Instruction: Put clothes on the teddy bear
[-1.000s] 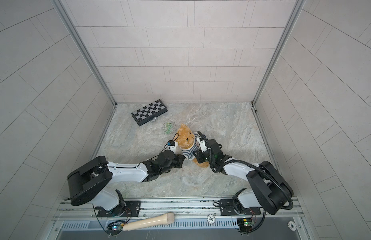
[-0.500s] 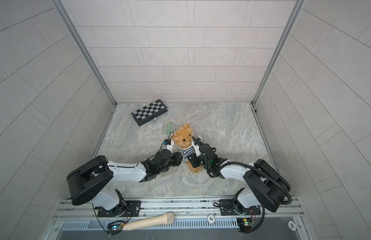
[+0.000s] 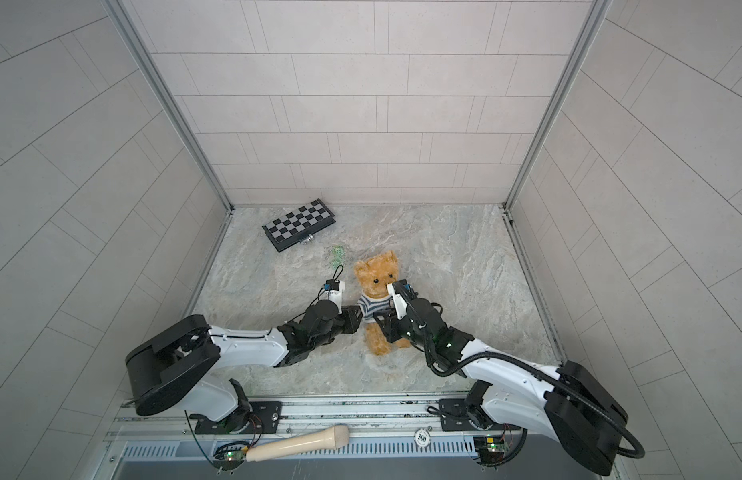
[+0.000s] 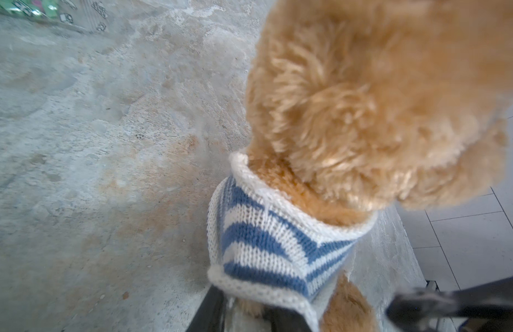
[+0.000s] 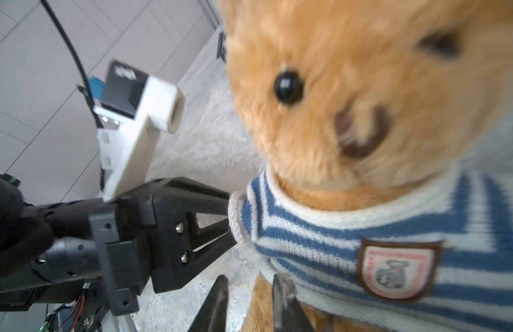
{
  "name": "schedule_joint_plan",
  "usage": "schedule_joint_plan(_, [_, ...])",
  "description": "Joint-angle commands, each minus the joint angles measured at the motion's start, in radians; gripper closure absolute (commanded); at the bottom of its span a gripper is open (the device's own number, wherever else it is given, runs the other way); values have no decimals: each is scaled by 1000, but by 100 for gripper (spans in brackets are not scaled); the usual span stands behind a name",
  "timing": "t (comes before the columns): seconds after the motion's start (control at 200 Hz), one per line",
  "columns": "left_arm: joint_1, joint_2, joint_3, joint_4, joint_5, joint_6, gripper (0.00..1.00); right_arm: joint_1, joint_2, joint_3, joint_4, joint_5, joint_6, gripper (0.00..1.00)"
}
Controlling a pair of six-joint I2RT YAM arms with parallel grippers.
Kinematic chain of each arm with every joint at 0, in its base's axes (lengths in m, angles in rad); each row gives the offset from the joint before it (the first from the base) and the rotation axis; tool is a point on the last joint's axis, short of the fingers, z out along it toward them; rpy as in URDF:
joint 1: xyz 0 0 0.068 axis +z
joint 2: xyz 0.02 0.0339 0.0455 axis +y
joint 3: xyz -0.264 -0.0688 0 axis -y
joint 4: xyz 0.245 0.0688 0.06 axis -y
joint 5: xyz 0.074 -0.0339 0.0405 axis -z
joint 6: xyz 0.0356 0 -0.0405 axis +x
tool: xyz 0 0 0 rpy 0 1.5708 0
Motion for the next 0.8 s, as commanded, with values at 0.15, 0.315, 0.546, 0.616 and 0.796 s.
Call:
schedule_joint_plan(0.15, [1,-3,13,1,52,33,71,-90,-50,20,-200,63,-132,63])
schedule_joint_plan(0.315, [-1,-15,17,6,74,10,73,-94,96,29,-81,37,-138,63])
schedule_joint_plan(0.546, [0,-27,26,40,104,-41,77,-94,217,-5,60,33,-114,64])
schedule_joint_plan(0.616, [4,-32,34,33,107,-54,78,-94,249,-24,98,28,-106,66])
schedule_joint_plan(0.796, [9,-94,33,-52,64,-61,73,-94,321,-54,175,15,-67,69])
